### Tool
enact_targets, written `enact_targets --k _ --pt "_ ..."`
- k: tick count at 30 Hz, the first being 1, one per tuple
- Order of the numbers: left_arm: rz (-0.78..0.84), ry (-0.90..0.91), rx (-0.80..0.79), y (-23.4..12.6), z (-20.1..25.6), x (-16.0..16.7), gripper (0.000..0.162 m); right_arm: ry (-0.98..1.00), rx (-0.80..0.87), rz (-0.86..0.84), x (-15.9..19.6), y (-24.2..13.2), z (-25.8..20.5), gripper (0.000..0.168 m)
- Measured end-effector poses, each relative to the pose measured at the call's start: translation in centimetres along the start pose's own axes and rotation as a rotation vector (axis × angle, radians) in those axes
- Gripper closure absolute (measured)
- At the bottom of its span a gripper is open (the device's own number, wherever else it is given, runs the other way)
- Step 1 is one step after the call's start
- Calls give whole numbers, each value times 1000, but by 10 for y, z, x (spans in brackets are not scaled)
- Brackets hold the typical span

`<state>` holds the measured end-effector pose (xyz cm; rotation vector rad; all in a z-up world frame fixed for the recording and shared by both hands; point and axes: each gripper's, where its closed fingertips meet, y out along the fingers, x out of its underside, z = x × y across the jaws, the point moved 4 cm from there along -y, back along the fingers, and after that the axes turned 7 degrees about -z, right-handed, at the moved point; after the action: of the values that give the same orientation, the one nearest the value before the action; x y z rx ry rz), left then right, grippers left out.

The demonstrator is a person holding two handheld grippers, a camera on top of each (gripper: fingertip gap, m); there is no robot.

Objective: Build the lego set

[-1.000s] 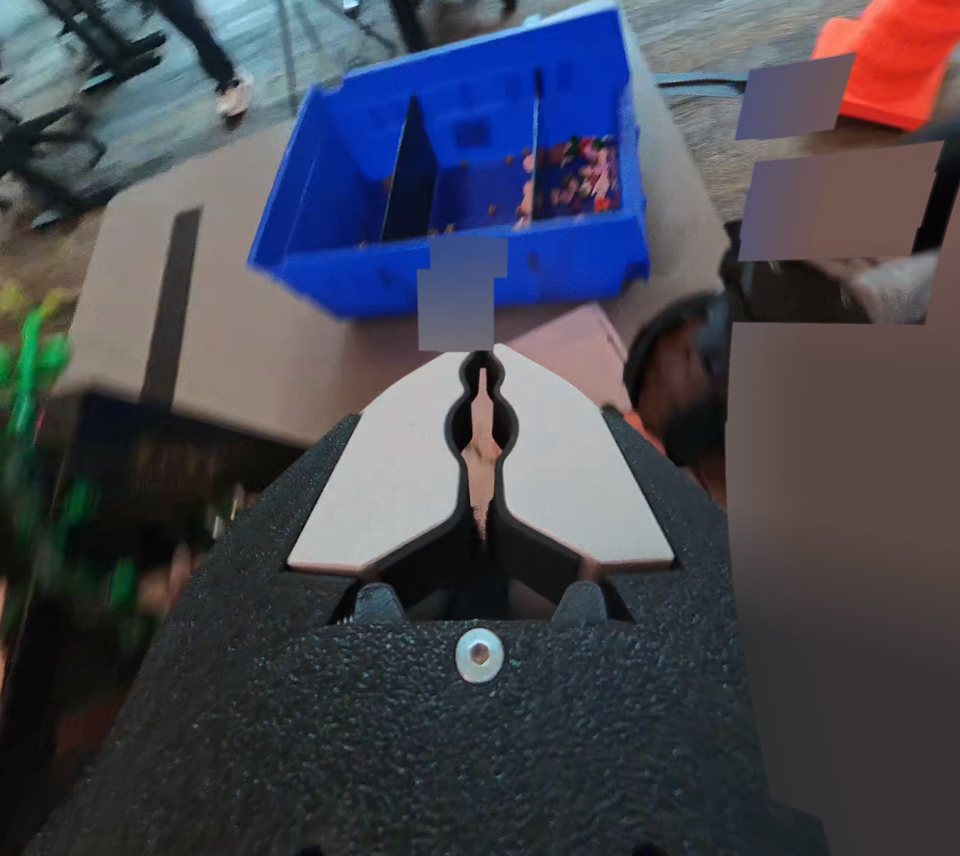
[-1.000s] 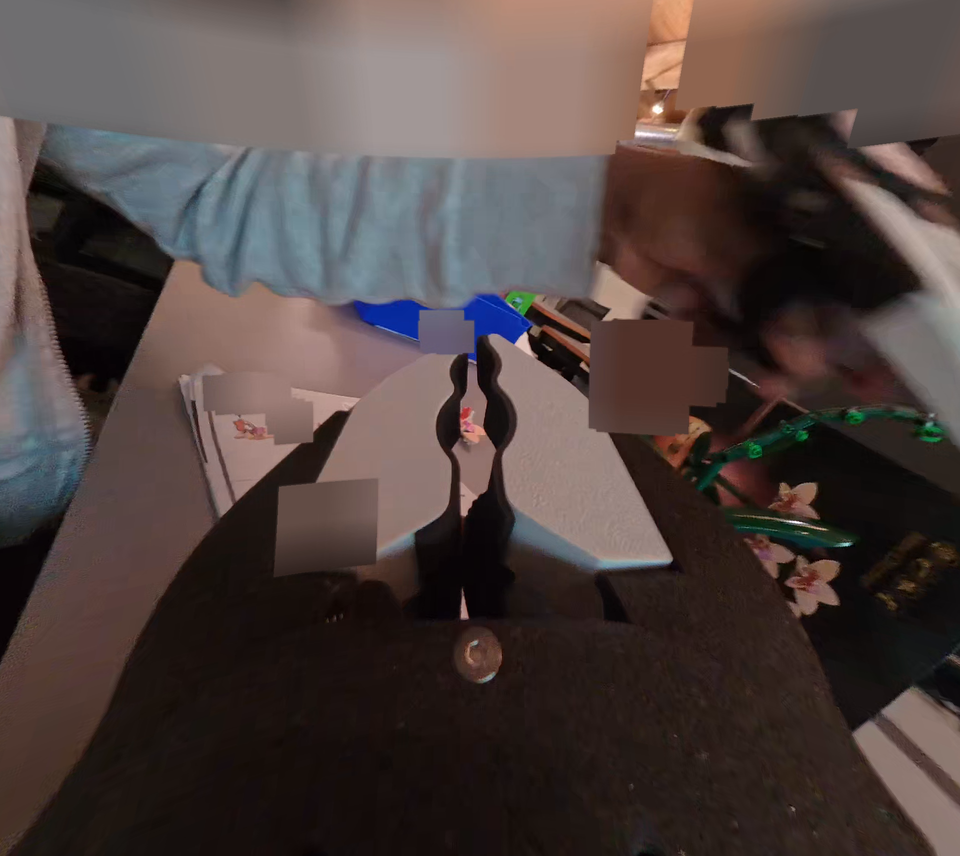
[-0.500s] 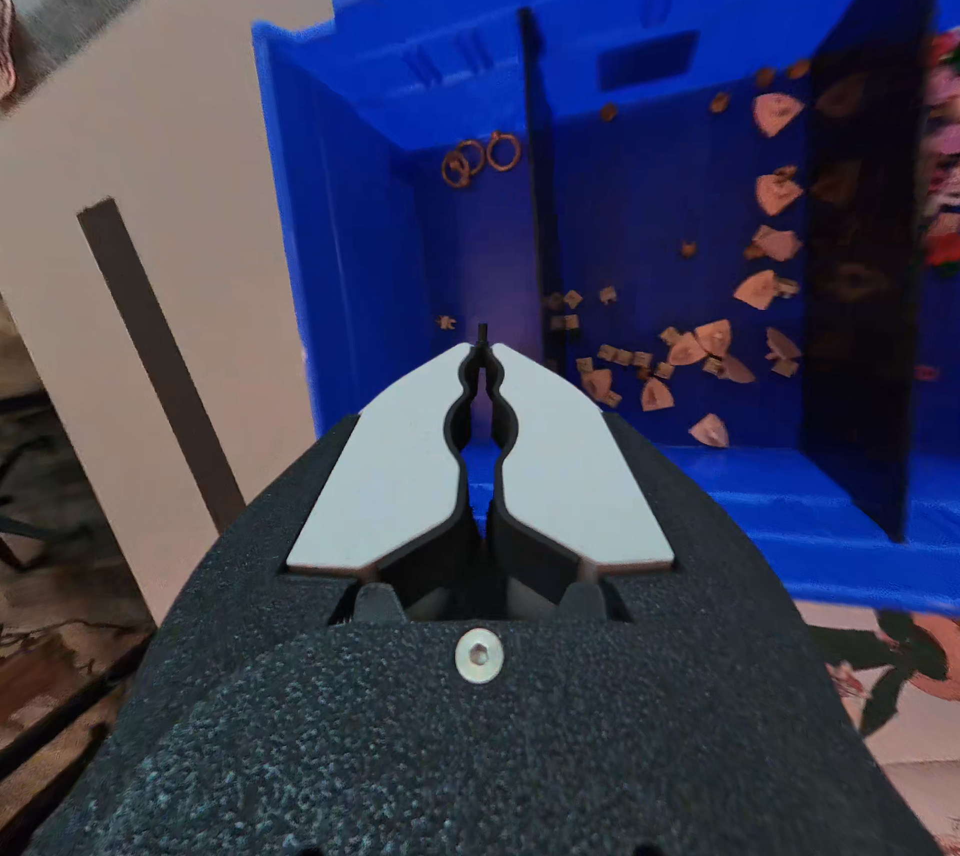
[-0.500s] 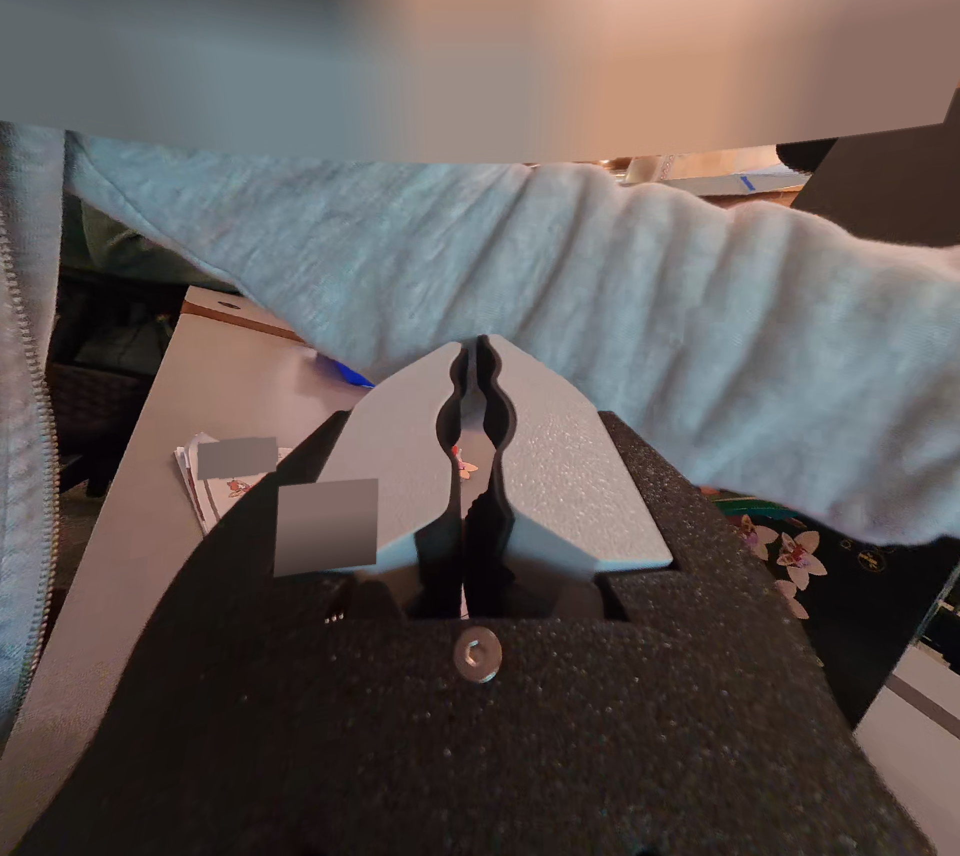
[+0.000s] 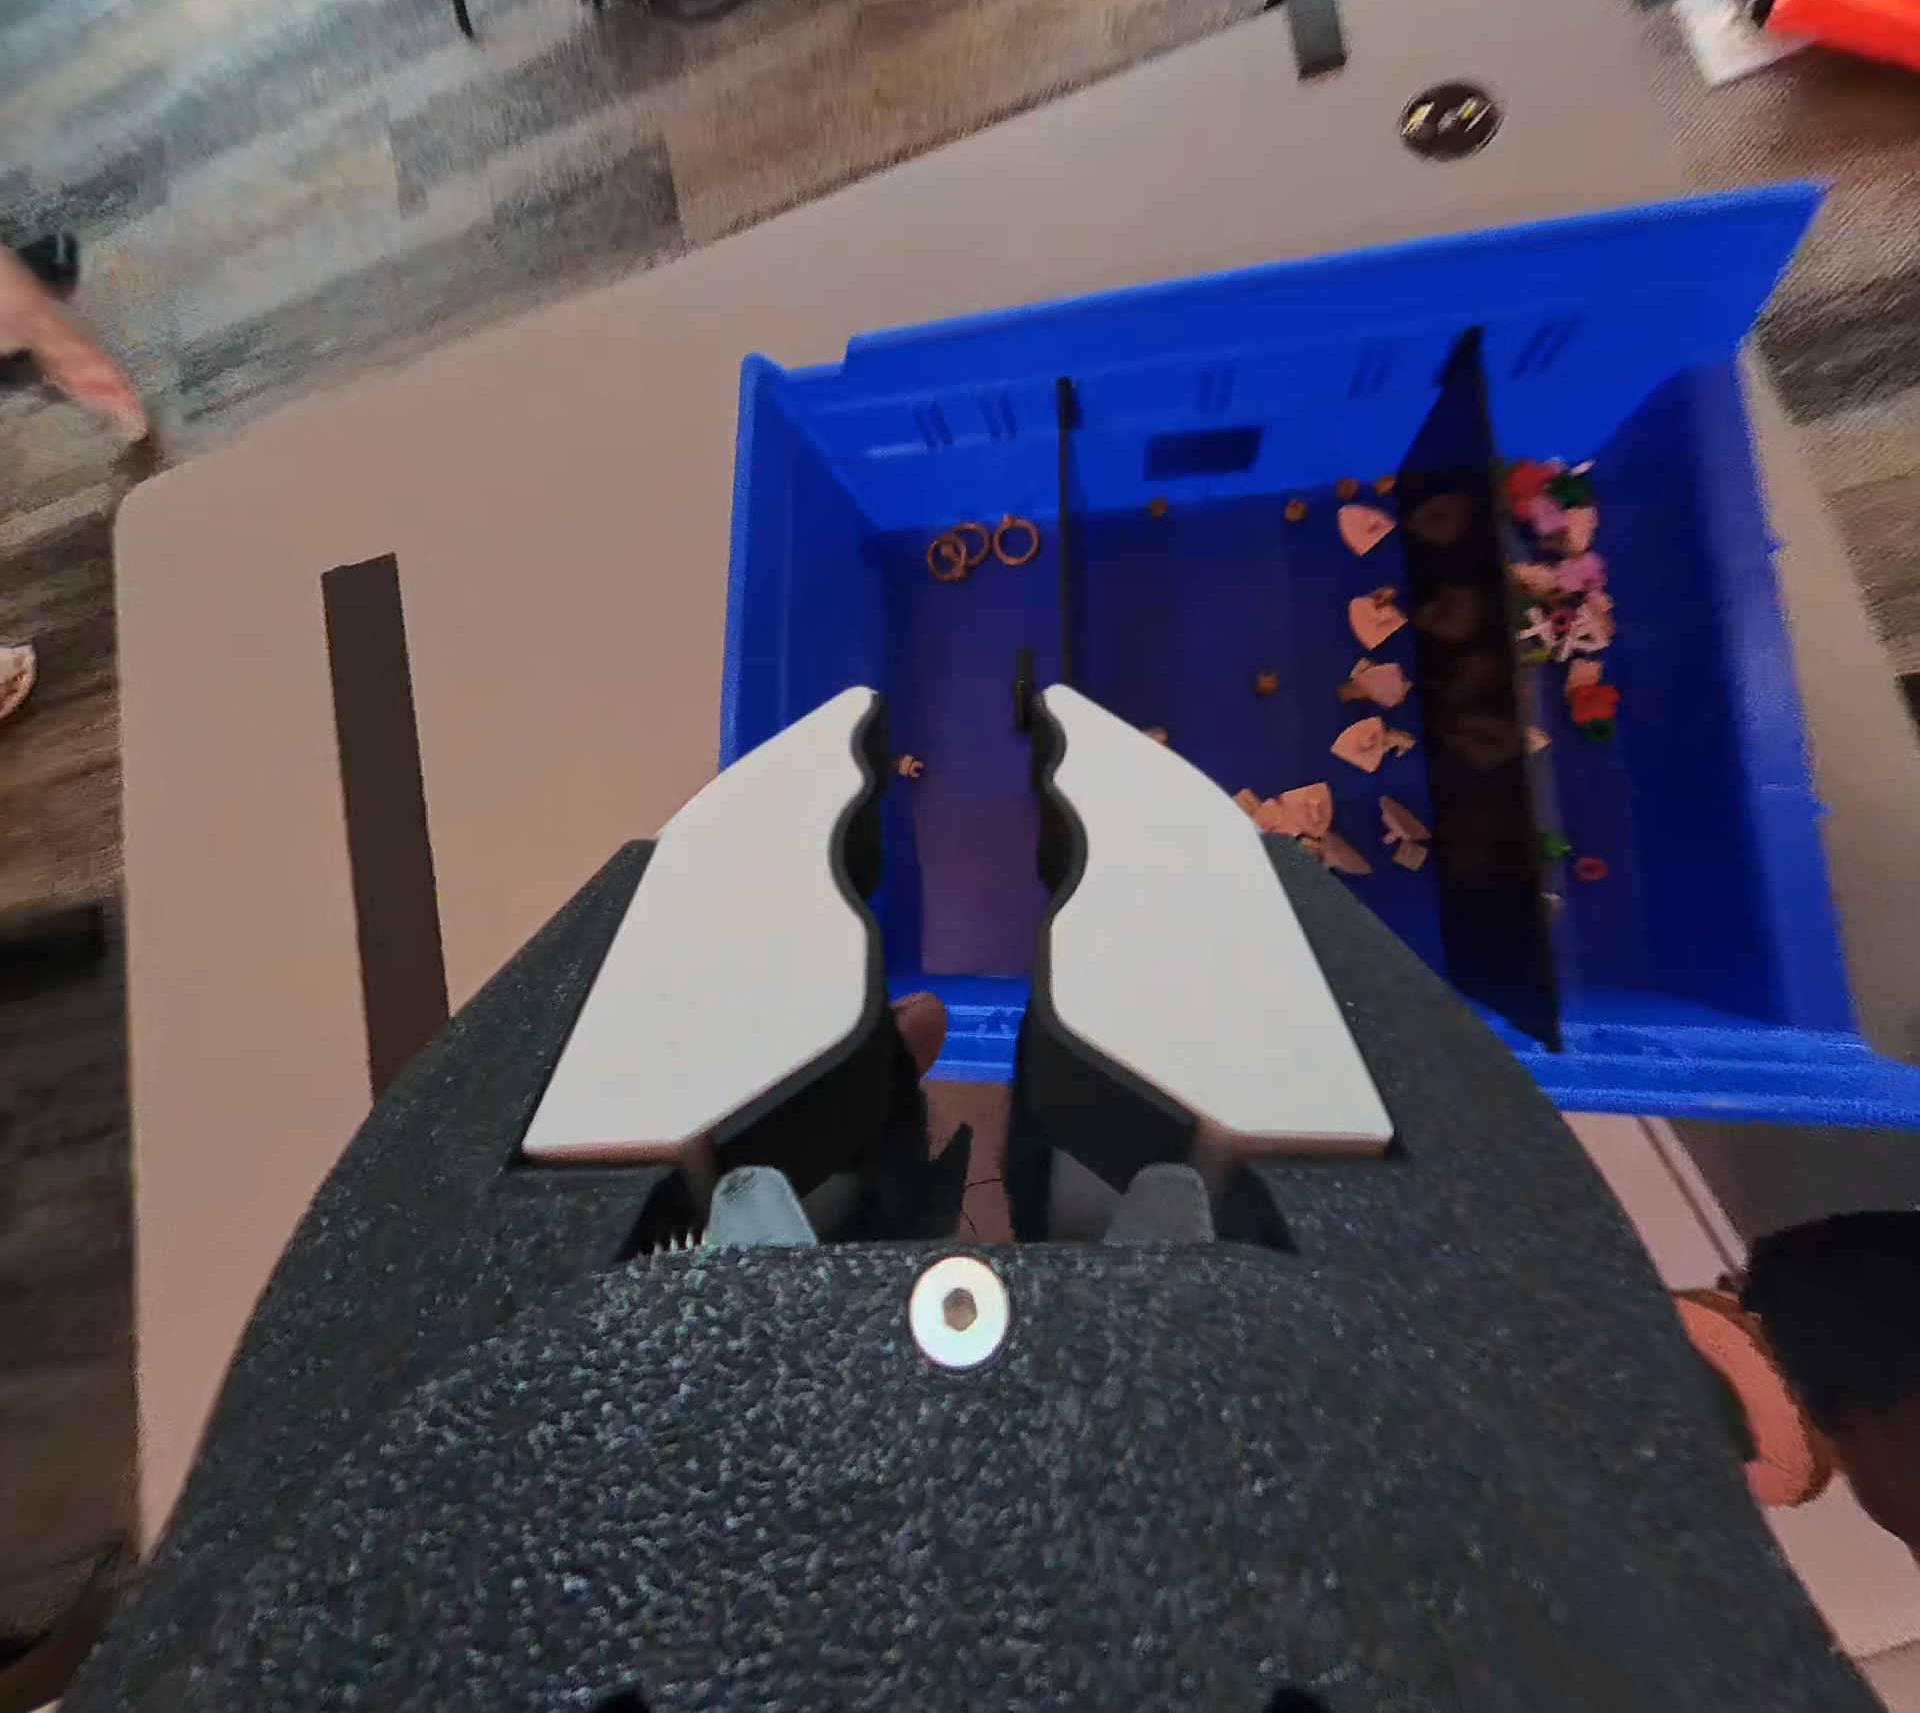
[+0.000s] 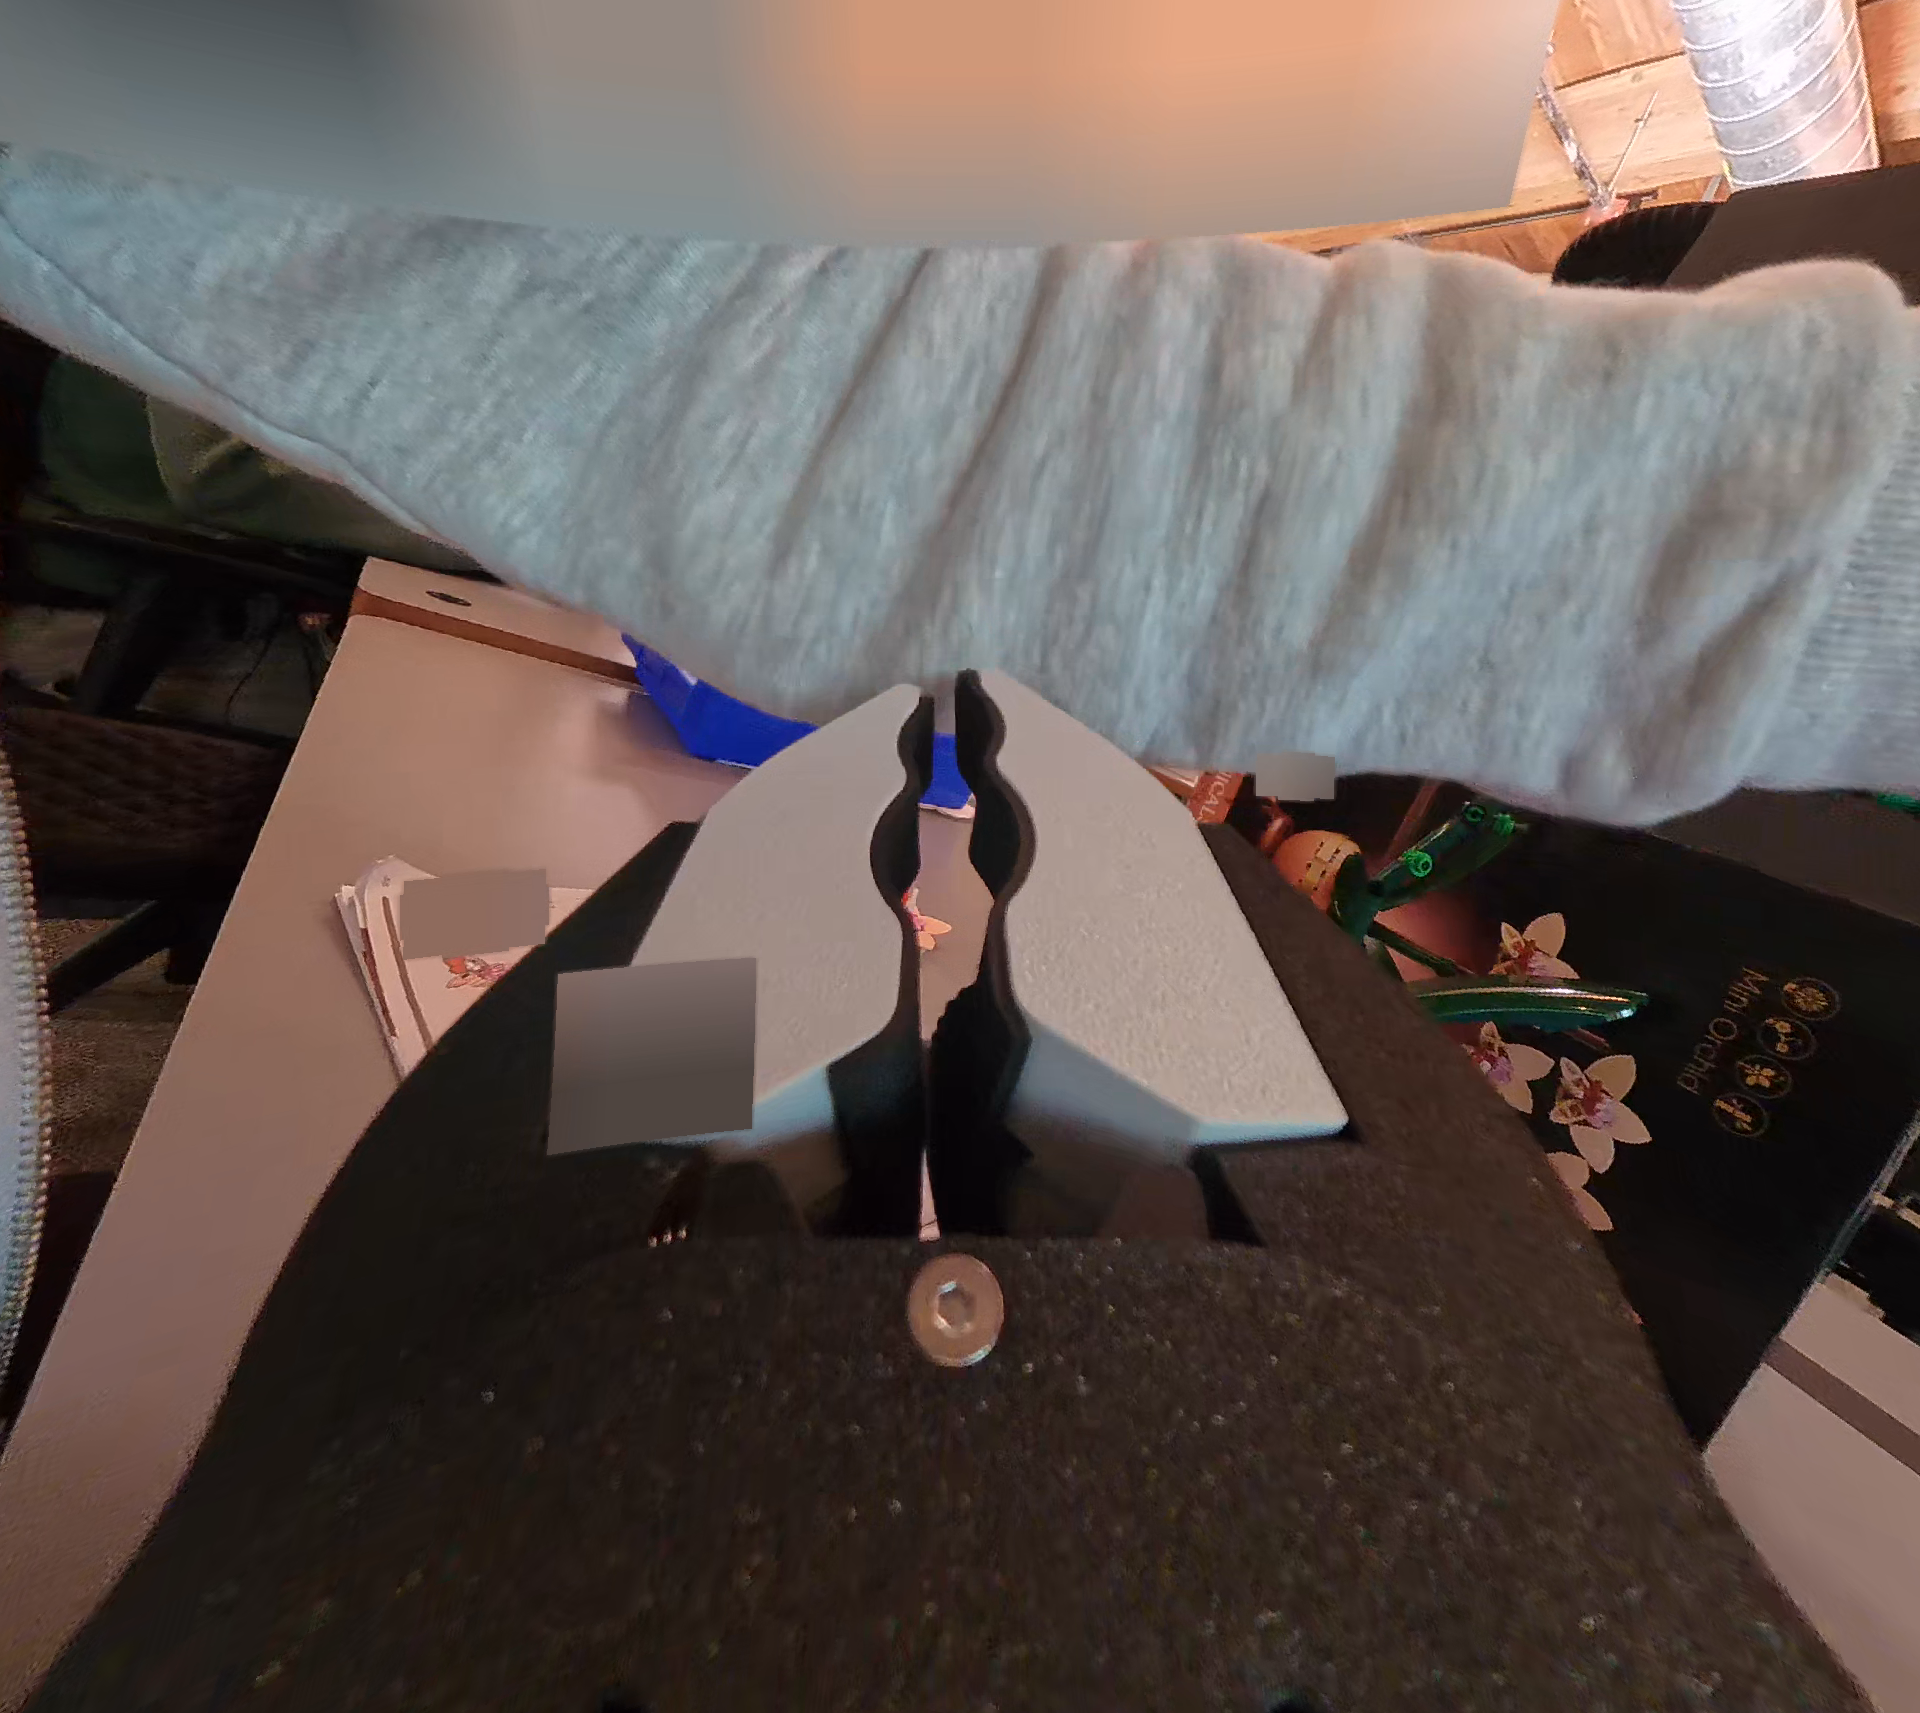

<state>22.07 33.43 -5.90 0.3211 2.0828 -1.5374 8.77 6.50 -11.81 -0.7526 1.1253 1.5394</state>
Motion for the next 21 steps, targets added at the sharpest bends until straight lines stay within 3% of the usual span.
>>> enact_targets --k 2,7,11,12,15,16,17,21 --pt "9 -41 48 -6 -1 1 149 11 1 8 1 0 2 164" --pt "48 -76 147 -4 -2 5 159 70 27 68 -5 -6 8 164" --pt "-160 -68 31 28 -18 33 160 109 32 100 -8 -8 10 164" --pt "-210 -67 20 38 -21 40 156 112 34 102 -8 -9 11 164" --pt "-284 -105 42 60 -25 50 121 125 34 111 -8 -10 12 164" --pt "-271 -115 72 63 -23 49 130 132 35 115 -8 -11 12 164" --pt "-248 -121 106 65 -21 47 155 138 33 119 -9 -11 12 164" --pt "-199 -94 153 64 -16 40 160 156 33 135 -10 -12 14 164"
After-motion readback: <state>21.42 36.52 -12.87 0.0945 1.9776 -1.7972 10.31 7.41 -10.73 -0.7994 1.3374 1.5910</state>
